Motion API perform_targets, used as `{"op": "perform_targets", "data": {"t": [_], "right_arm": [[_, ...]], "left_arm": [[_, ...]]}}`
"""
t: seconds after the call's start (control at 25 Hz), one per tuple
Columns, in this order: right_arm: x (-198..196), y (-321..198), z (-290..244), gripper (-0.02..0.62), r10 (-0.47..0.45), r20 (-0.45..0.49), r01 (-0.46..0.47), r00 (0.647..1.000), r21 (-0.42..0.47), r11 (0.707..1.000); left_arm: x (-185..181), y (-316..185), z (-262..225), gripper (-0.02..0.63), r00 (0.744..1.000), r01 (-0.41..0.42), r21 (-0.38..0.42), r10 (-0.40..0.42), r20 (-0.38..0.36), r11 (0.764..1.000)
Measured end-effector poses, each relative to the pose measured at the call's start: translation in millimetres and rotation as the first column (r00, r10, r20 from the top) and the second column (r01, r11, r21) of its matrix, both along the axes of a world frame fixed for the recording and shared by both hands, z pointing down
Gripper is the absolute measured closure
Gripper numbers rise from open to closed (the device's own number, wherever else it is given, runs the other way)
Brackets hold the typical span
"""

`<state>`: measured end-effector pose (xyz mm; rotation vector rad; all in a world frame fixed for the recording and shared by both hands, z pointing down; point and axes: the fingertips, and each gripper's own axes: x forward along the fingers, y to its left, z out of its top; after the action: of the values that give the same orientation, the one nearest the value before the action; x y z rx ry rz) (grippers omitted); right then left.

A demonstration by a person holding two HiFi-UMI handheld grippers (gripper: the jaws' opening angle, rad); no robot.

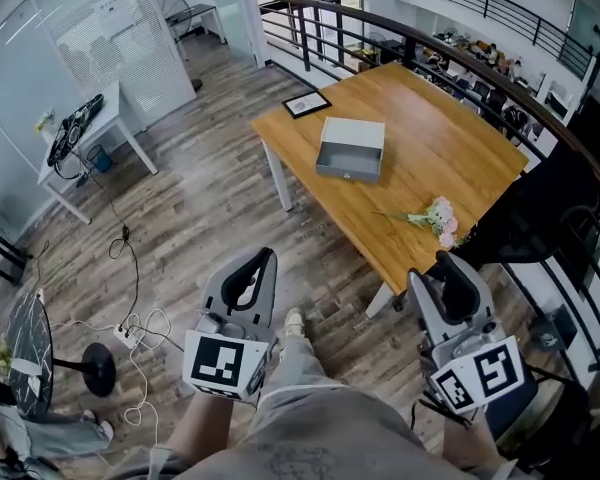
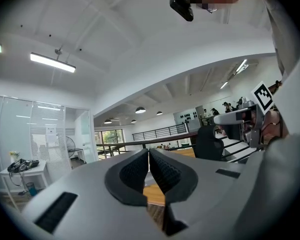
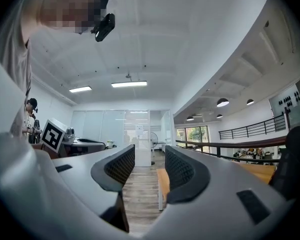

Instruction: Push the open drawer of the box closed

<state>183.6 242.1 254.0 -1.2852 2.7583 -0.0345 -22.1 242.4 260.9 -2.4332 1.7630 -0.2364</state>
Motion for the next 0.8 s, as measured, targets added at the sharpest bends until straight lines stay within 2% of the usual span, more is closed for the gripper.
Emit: {"op": "perform_targets", "data": {"t": [0.24,0.48,0.64,0.8], "right_arm": [[-19.3,-47.1,26.6,0.391,0.002,-0.041,-0.003,0.999,-0.040,0.999],[-48.1,-110.4,52.5,0.390,0.028,-0.056,-0.033,0.998,-0.084,0.996],[-71.2,-157.5,61.2,0.390,0.048,-0.064,-0.056,0.997,-0.131,0.990],[-91.7,-210.4,76.8,0.391,0.072,-0.079,-0.086,0.994,-0.194,0.977]], "left_arm": [[-6.5,-48.7,19.0,0.583,0.999,-0.037,-0.007,0.037,-0.013,0.999],[-33.8,-117.5,28.1,0.583,0.998,-0.067,-0.011,0.067,-0.008,0.998],[-57.1,-169.9,31.8,0.583,0.994,-0.107,-0.049,0.105,-0.030,0.993],[-78.4,-226.4,42.6,0.583,0.991,-0.130,-0.088,0.129,-0.021,0.988]]}}
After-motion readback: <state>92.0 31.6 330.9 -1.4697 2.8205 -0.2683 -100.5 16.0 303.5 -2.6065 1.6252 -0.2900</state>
